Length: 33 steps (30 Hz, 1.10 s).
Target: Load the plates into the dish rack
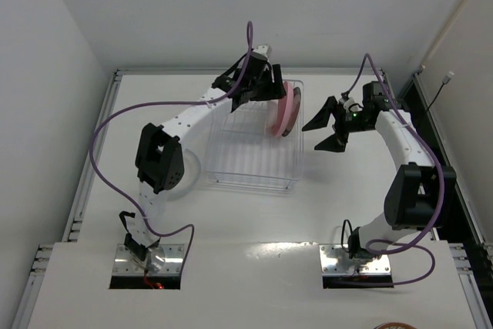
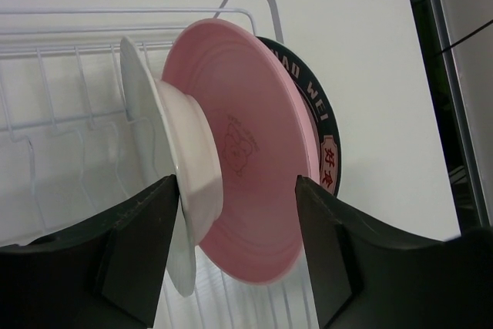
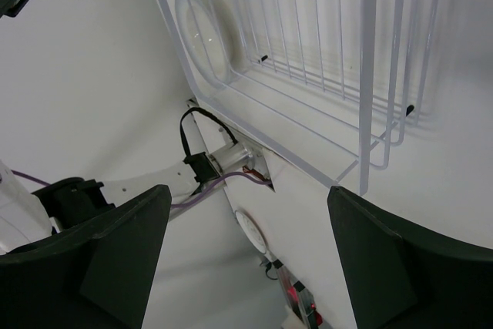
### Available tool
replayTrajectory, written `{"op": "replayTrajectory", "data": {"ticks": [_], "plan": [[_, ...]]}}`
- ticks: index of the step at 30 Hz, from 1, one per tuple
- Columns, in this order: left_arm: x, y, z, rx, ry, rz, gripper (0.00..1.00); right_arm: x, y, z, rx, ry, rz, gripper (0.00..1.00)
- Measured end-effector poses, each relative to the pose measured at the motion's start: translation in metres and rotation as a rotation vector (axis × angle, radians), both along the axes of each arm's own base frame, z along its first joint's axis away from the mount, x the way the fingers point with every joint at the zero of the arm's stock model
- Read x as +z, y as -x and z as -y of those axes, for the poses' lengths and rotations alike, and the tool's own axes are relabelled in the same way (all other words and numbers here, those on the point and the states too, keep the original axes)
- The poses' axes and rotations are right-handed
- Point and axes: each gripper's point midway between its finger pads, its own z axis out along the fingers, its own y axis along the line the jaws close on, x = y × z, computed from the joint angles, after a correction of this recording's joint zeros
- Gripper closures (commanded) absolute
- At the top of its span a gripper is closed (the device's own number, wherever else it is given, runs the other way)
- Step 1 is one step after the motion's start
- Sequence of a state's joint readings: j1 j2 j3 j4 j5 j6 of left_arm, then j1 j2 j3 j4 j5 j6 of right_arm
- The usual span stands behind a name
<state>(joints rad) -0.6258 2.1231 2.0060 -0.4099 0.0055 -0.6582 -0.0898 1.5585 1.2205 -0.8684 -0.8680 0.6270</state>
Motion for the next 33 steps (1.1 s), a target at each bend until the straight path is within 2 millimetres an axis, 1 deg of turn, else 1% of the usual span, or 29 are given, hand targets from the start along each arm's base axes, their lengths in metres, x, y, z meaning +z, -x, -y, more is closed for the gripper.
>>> {"op": "replayTrajectory", "data": {"ticks": [5,11,19,22,24,28,30,32,33], "plan": [[-0.002,0.0,-0.002,-0.025,-0.014,0.007,0.4,0.0,0.0,0.0,0.0,0.0,0.001,0.19],[-0.005,0.007,-0.004,-0.066,-0.02,-0.005,0.36,0.0,-0.001,0.0,0.0,0.0,0.003,0.19],[0.007,0.012,-0.005,-0.121,0.001,0.013,0.35,-0.001,0.001,-0.002,0.006,0.0,-0.001,0.19],[0.017,0.014,-0.006,-0.142,0.01,0.039,0.35,-0.002,0.002,-0.002,0.006,-0.001,-0.006,0.19],[0.031,0.016,-0.004,-0.168,0.038,0.067,0.35,-0.003,0.002,-0.002,0.007,-0.001,-0.008,0.19],[0.069,0.026,-0.004,-0.227,0.11,0.148,0.35,-0.003,0.002,-0.002,0.006,-0.001,-0.008,0.19],[0.086,0.031,-0.012,-0.244,0.138,0.188,0.35,-0.003,0.002,-0.002,0.007,-0.001,-0.008,0.19],[0.1,0.035,-0.025,-0.245,0.148,0.225,0.35,-0.004,0.003,-0.002,0.007,-0.001,-0.01,0.19],[0.109,0.036,-0.036,-0.229,0.147,0.256,0.35,-0.005,0.003,-0.002,0.006,-0.002,-0.011,0.19]]}}
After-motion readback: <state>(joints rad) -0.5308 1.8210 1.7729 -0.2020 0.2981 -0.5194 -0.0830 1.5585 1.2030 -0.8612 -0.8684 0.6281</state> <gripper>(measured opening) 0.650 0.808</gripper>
